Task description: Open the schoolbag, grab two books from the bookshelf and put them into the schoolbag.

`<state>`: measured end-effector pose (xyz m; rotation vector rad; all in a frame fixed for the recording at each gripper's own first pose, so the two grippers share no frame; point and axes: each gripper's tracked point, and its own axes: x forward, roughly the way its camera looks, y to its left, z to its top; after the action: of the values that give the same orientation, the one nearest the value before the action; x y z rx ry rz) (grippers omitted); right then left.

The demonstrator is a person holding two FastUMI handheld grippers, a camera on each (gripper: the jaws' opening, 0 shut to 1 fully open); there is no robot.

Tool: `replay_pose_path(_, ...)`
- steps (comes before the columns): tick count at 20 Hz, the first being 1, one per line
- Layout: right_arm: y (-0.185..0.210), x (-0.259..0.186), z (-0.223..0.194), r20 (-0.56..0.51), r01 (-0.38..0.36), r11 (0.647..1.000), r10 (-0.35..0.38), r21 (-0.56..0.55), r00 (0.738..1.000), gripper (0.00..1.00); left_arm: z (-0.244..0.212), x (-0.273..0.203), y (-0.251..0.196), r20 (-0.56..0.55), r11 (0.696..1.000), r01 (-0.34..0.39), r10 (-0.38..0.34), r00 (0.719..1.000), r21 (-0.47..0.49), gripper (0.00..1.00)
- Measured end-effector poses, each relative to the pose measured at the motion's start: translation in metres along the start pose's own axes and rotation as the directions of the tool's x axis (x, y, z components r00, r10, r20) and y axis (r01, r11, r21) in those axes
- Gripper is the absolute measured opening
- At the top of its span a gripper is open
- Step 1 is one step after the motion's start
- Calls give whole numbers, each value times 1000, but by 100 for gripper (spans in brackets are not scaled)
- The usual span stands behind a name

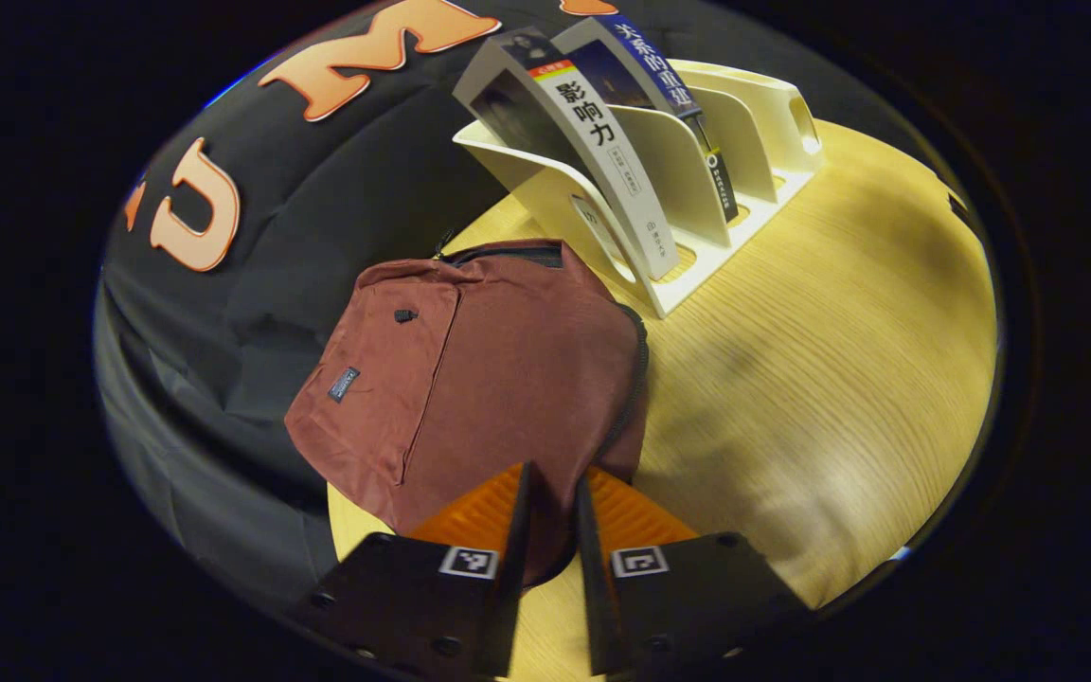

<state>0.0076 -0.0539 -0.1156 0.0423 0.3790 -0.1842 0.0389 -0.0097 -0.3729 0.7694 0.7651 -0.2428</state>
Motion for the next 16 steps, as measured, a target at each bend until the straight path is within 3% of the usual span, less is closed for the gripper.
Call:
replay_pose_path(1,0,2,2,4,0,1000,0,0,1000,97,-1,3,-2,-10,1000,15,-15,1000,-1,11)
replay_pose_path(3,0,5,3,4,-3,1000,3,3,1000,97,-2,1,1,-44,998,50,-52,998,-38,4)
replay_pose_path(11,10,10,13,-2,-46,998,46,37,999,97,7,-11,18,-78,963,234,-245,966,-131,1)
replay_pose_path(14,11,7,20,12,-38,999,38,21,999,97,18,-28,42,-62,959,254,-263,963,-125,1)
replay_pose_path(16,15,5,21,9,-46,999,46,29,999,97,33,-46,67,-37,968,233,-237,971,-94,1)
